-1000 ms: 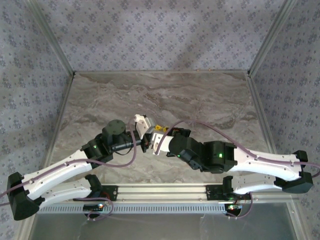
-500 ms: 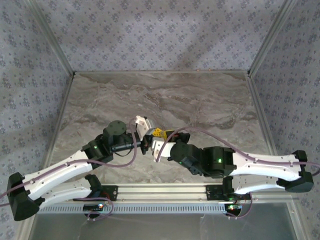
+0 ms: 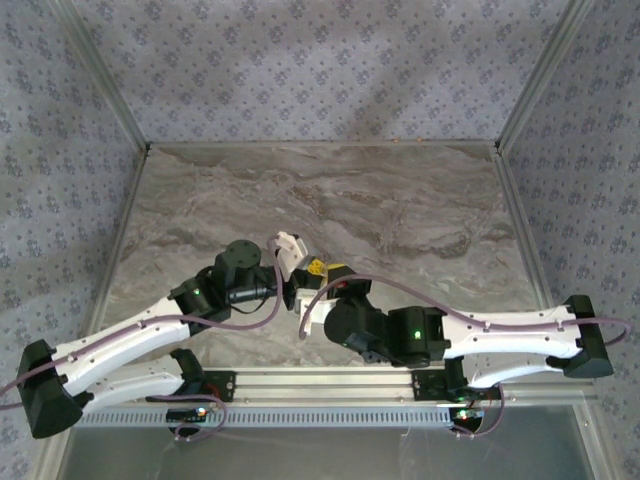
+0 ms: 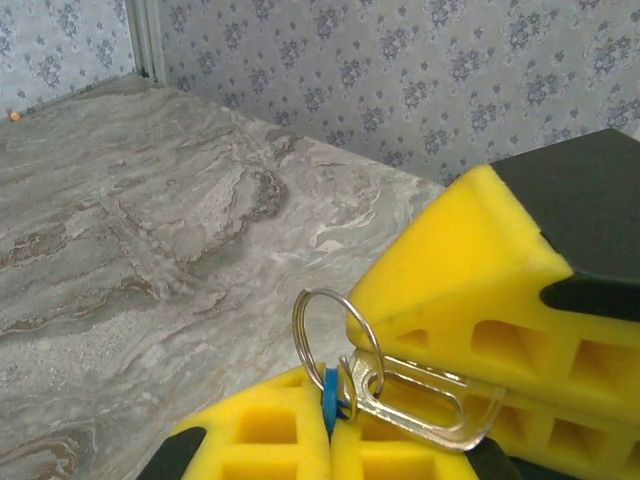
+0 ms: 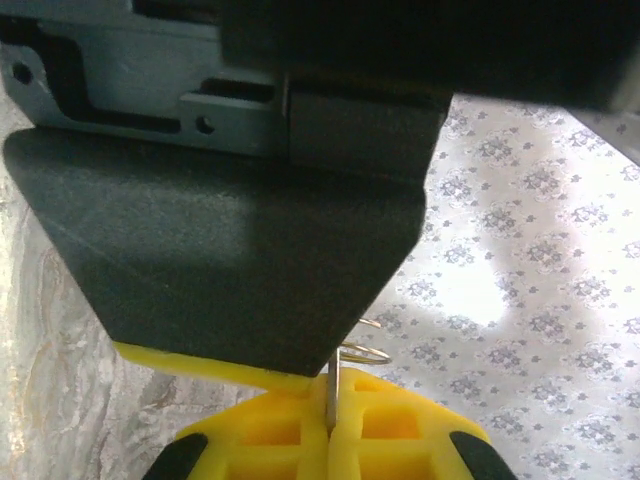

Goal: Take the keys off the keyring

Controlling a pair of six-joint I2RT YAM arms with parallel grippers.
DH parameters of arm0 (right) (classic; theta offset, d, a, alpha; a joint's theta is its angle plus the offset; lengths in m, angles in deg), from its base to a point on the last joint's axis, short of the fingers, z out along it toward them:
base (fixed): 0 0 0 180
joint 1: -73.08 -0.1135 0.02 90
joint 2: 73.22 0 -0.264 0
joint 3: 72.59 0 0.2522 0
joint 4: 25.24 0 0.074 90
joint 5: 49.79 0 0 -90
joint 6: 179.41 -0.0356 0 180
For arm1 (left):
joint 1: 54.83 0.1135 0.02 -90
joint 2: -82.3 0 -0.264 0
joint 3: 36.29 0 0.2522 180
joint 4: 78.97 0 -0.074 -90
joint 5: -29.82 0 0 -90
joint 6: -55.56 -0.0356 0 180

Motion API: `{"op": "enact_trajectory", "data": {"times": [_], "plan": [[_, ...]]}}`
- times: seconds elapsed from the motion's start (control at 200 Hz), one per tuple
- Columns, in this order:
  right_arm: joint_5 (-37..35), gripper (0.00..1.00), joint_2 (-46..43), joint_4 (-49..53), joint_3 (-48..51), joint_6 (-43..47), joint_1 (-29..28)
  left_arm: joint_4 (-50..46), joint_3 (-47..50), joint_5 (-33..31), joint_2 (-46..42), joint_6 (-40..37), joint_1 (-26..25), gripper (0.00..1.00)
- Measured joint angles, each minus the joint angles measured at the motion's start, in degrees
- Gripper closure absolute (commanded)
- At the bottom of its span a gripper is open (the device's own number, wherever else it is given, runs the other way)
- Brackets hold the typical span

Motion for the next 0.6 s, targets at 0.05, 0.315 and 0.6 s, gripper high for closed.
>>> {"op": "enact_trajectory", "data": {"times": [0.05,0.315,0.6], "plan": [[1.49,1.00,-0.17,0.79,-0.85,-1.16,0.85,0.28,-0.02,-0.48,-0.02,0.17,0.07,0.87],[20.15,1.00,-2.93,2.73,-7.02,-10.08,12.85,4.81,-0.61,-8.74,-0.76,0.17,2.29,0.45],[39.10,1.00,-4.55,-3.43,-8.31,-20.26,28.44,5.20,-1.42,-9.62,-6.03,-0.59,0.09,0.01]]}}
